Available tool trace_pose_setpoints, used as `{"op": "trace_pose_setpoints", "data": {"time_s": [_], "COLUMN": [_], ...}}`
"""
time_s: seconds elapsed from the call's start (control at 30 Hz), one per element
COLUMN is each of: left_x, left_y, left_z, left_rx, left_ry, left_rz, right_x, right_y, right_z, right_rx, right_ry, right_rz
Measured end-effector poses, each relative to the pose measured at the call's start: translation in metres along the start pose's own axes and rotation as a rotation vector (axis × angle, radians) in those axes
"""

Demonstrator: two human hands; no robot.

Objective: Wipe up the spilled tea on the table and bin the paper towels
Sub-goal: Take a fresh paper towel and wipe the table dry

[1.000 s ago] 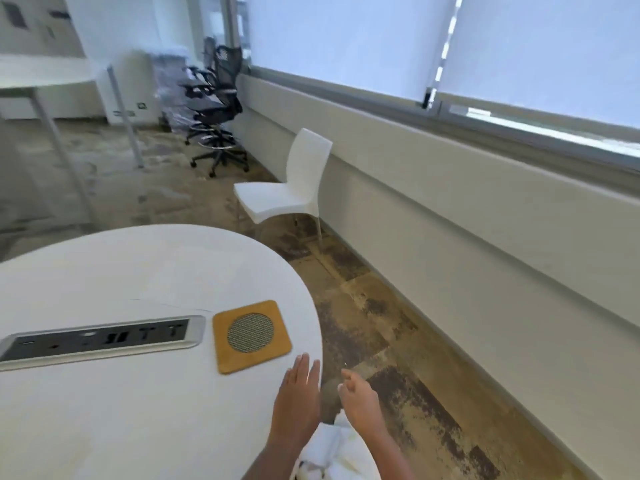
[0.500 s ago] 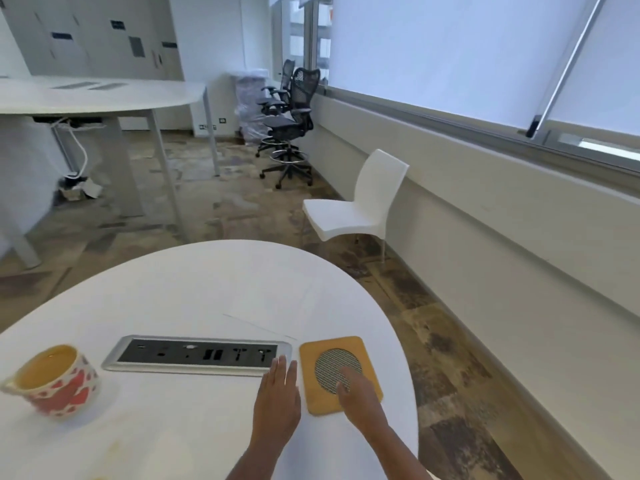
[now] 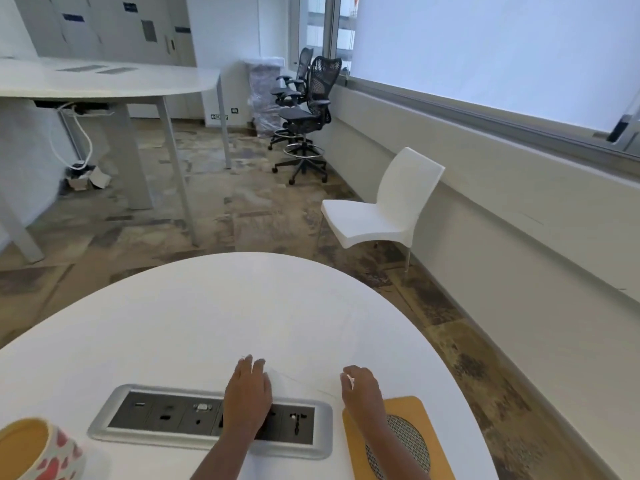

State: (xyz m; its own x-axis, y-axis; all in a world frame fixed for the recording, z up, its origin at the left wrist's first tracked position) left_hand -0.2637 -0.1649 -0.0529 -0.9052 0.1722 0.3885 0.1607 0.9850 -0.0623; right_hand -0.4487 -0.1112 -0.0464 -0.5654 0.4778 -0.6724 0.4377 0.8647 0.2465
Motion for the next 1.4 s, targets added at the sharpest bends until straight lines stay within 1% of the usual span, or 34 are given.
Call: {"op": "trace_pose_setpoints", "data": {"time_s": [0.1, 0.17, 0.27, 0.37, 0.43, 0.53, 0.67, 0.73, 0.87, 0.97, 1.13, 1.27, 1.4], "left_x": [-0.015, -0.017, -0.015, -0.009, -0.005, 0.001, 0.011, 0.019, 0.042, 0.064, 0.097, 0.11, 0.113], "left_y": [-0.029, -0.045, -0.066, -0.079, -0.084, -0.083, -0.075, -0.066, -0.042, -0.023, 0.013, 0.035, 0.053], "left_z": [0.009, 0.011, 0.014, 0.018, 0.023, 0.029, 0.029, 0.024, 0.013, 0.009, -0.006, -0.021, -0.03], "left_rx": [0.001, -0.019, -0.028, -0.057, -0.095, -0.127, -0.078, -0.021, 0.078, 0.069, 0.032, 0.037, -0.001], "left_ry": [0.18, 0.259, 0.283, 0.275, 0.261, 0.293, 0.505, 0.582, 0.597, 0.583, 0.71, 0.821, 1.045], "left_rz": [-0.139, -0.189, -0.201, -0.219, -0.267, -0.317, -0.312, -0.283, -0.171, -0.061, 0.043, 0.011, -0.214], "right_x": [-0.006, -0.01, -0.015, -0.017, -0.016, -0.013, -0.012, -0.013, -0.022, -0.034, -0.048, -0.05, -0.045], "right_y": [-0.02, -0.03, -0.04, -0.046, -0.05, -0.053, -0.052, -0.047, -0.032, -0.019, 0.007, 0.032, 0.059], "right_z": [0.011, 0.017, 0.024, 0.029, 0.031, 0.03, 0.022, 0.015, 0.006, -0.004, -0.023, -0.036, -0.045], "right_rx": [0.021, 0.052, 0.072, 0.064, 0.051, 0.054, 0.004, -0.009, -0.005, -0.003, 0.02, -0.004, -0.046], "right_ry": [0.06, 0.112, 0.147, 0.114, 0.041, -0.165, -0.388, -0.464, -0.528, -0.57, -0.494, -0.425, -0.392], "right_rz": [0.047, 0.085, 0.138, 0.177, 0.206, 0.263, 0.308, 0.27, 0.181, 0.129, 0.001, -0.054, -0.039]}}
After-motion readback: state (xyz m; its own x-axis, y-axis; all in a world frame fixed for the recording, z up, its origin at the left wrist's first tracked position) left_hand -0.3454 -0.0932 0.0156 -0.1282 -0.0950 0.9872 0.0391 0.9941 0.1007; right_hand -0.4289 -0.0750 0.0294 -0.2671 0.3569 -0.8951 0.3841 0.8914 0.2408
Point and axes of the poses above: each hand's wrist, its own y-axis away from the middle knuckle, its own z-axis out of the palm, x = y × z, the point moved 2 cm from there along -y, towards the middle knuckle, and after that the axes turned 1 degree about -y, right-handed, at the moved point
